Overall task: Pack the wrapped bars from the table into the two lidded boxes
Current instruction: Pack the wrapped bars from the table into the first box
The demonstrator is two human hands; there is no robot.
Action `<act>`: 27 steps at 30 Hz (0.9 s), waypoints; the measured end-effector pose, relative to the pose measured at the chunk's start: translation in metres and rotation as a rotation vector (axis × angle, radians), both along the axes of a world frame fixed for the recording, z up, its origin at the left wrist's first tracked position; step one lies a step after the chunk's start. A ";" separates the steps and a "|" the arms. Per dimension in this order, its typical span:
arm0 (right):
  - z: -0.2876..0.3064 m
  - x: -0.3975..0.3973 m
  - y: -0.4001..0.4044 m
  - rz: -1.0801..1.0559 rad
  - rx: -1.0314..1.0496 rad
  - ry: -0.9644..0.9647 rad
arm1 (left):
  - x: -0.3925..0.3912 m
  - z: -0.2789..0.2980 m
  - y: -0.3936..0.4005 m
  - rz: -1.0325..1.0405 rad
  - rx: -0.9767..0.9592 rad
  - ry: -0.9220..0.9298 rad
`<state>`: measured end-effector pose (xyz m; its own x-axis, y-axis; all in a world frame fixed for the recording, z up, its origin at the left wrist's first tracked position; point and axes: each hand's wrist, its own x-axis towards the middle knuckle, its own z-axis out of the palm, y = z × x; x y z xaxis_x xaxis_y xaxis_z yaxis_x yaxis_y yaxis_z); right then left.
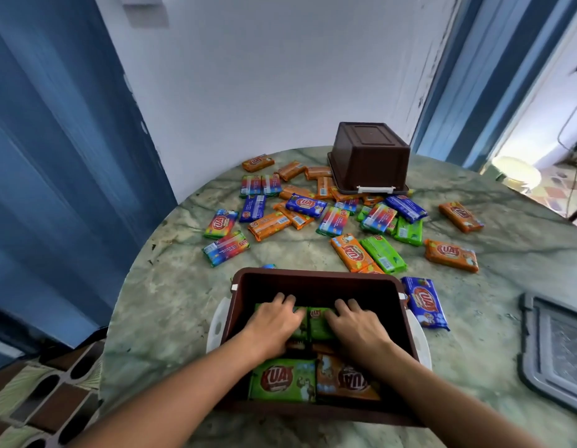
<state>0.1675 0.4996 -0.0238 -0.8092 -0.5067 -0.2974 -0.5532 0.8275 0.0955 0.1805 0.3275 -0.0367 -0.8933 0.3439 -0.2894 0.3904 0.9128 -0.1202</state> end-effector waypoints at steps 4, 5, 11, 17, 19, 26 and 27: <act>-0.003 -0.002 -0.010 0.036 0.009 0.040 | 0.000 0.000 0.006 0.014 0.004 0.034; -0.005 0.000 -0.010 0.055 0.042 0.015 | 0.000 0.000 0.007 0.018 0.007 0.039; -0.016 -0.003 -0.002 0.078 0.081 0.046 | 0.002 0.001 0.006 0.001 0.014 0.070; -0.009 -0.009 -0.010 0.072 0.116 0.048 | 0.004 -0.002 0.004 -0.004 0.028 0.079; -0.004 -0.009 -0.010 0.112 0.109 -0.006 | 0.002 0.001 0.005 -0.008 0.027 0.053; 0.005 -0.007 0.000 0.085 0.072 -0.101 | 0.006 0.008 -0.011 0.018 0.028 -0.321; 0.008 -0.005 0.004 0.050 0.067 -0.166 | 0.009 0.007 -0.013 0.003 0.003 -0.375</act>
